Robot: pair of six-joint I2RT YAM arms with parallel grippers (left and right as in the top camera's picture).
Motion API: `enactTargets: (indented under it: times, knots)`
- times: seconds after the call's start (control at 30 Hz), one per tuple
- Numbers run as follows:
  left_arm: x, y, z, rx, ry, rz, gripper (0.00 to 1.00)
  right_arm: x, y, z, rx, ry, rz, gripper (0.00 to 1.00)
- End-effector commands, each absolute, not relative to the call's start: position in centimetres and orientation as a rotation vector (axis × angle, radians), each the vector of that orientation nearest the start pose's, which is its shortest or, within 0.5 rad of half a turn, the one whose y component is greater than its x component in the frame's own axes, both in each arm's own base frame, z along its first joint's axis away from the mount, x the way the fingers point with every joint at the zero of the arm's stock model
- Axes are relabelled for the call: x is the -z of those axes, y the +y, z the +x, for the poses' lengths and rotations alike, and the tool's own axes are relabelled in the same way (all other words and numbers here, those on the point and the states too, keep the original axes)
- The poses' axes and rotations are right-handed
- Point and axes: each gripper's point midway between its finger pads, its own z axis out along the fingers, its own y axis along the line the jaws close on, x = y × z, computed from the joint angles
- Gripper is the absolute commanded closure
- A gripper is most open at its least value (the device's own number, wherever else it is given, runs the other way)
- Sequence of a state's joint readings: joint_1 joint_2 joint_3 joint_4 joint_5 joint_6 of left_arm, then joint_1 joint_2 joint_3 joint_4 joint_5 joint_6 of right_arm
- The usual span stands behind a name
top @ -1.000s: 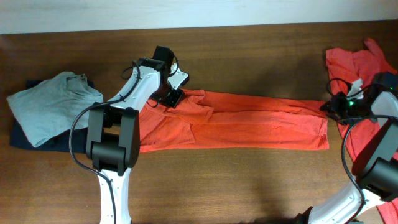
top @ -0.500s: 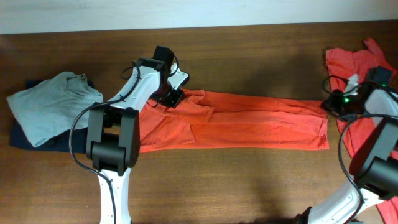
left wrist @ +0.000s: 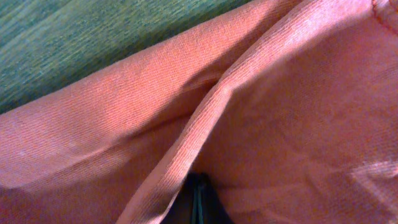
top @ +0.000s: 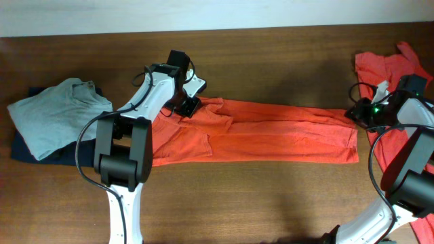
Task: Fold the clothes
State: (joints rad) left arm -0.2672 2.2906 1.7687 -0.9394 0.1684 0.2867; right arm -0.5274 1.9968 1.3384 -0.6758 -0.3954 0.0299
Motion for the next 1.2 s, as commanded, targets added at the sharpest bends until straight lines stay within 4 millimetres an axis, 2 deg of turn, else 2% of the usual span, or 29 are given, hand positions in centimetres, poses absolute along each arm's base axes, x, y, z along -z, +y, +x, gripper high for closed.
enactTargets:
  times: [0.0, 0.2, 0.33, 0.4, 0.5, 0.57, 0.6, 0.8, 0.87, 0.93, 0.97, 1.07, 1.1, 1.17]
  knots:
    - [4.3, -13.3, 41.7, 0.176, 3.03, 0.836, 0.99, -1.6, -16.0, 38.4, -0.371, 2.726, 0.741, 0.59]
    - [4.3, -13.3, 41.7, 0.176, 3.029, 0.836, 0.99, -1.4, -15.8, 38.5, -0.373, 2.727, 0.734, 0.59]
    - [4.3, -13.3, 41.7, 0.176, 3.029, 0.836, 0.99, -0.5, -15.7, 38.2, -0.371, 2.716, 0.753, 0.59]
    - [4.3, -13.3, 41.7, 0.176, 3.029, 0.837, 0.99, -0.2, -15.6, 38.1, -0.381, 2.707, 0.791, 0.68]
    - [4.3, -13.3, 41.7, 0.176, 3.029, 0.837, 1.0, -1.0, -14.3, 39.2, -0.511, 2.655, 0.755, 0.86]
    - [4.3, -13.3, 41.7, 0.176, 3.029, 0.837, 1.0, -1.4, -14.2, 39.6, -0.545, 2.63, 0.744, 0.91]
    - [4.3, -13.3, 41.7, 0.176, 3.029, 0.837, 0.99, -1.7, -14.7, 39.9, -0.539, 2.613, 0.746, 0.96]
    - [4.3, -13.3, 41.8, 0.175, 3.028, 0.837, 1.0, -3.4, -19.8, 40.6, -0.518, 2.443, 0.936, 0.96]
    - [4.3, -13.4, 41.8, 0.175, 3.024, 0.836, 0.99, -4.0, -20.4, 40.7, -0.564, 2.399, 0.929, 0.95]
    - [4.3, -13.4, 42.0, 0.175, 3.017, 0.835, 1.0, -4.4, -20.3, 40.9, -0.612, 2.371, 0.916, 0.89]
    - [4.3, -13.4, 42.1, 0.174, 3.012, 0.834, 0.99, -4.5, -20.1, 41.0, -0.627, 2.369, 0.91, 0.78]
    - [4.3, -13.5, 42.2, 0.174, 3.01, 0.833, 0.99, -4.5, -19.8, 40.9, -0.639, 2.376, 0.911, 0.54]
    - [4.3, -13.5, 42.2, 0.174, 3.01, 0.833, 1.0, -4.4, -19.8, 40.7, -0.643, 2.381, 0.92, 0.48]
    - [4.3, -13.5, 42.2, 0.174, 3.01, 0.833, 0.98, -4.2, -19.5, 40.2, -0.656, 2.396, 0.939, 0.44]
